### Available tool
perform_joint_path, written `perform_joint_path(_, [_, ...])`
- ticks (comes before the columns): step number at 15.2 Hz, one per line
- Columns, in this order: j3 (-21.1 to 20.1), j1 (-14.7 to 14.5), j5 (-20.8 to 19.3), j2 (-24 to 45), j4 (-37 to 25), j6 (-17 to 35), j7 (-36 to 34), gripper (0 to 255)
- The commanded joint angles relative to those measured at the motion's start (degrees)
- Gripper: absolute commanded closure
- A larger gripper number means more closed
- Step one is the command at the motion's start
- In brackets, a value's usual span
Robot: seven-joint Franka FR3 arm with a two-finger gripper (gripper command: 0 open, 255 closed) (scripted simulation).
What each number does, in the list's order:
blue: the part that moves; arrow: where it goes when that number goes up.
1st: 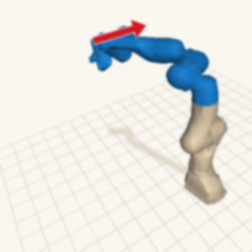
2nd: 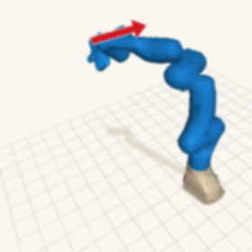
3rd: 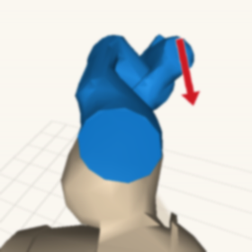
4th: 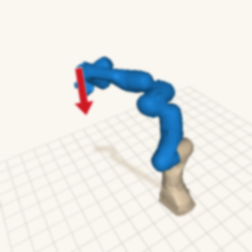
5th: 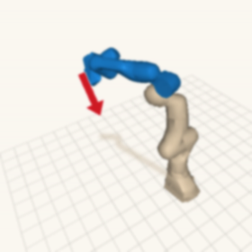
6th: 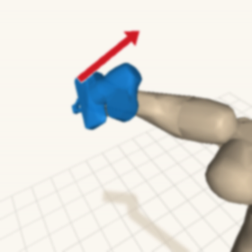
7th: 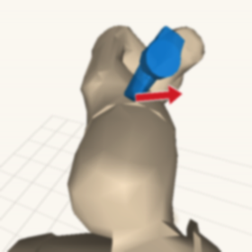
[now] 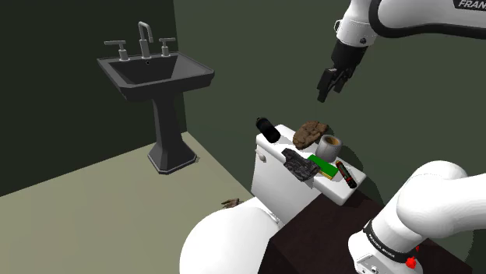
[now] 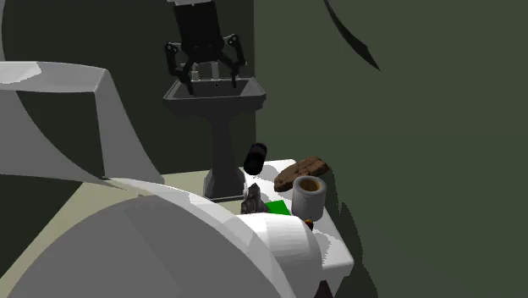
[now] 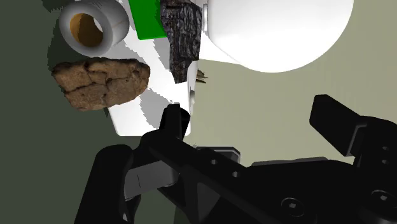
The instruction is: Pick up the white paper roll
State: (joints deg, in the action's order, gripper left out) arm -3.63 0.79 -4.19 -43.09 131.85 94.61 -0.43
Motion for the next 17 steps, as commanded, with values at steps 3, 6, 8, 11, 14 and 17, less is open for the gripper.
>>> perform_joint_path(3, [2.1,0.3,-0.7,-0.5,3.3,2.6,2.2,0])
perform_joint_path(6, [5.2,1.0,-1.9,-0.7,7.7,6.7,5.5,0])
perform_joint_path(8, [7.4,1.6,-2.8,-0.3,10.3,9.5,7.8,0])
perform_joint_path(11, [10.7,2.5,-4.2,0.9,13.7,13.8,11.2,0])
perform_joint_path(14, [14.1,3.5,-5.7,3.0,16.5,18.4,14.6,0])
perform_joint_path(17, [17.7,4.4,-6.9,6.1,18.6,23.3,18.2,0])
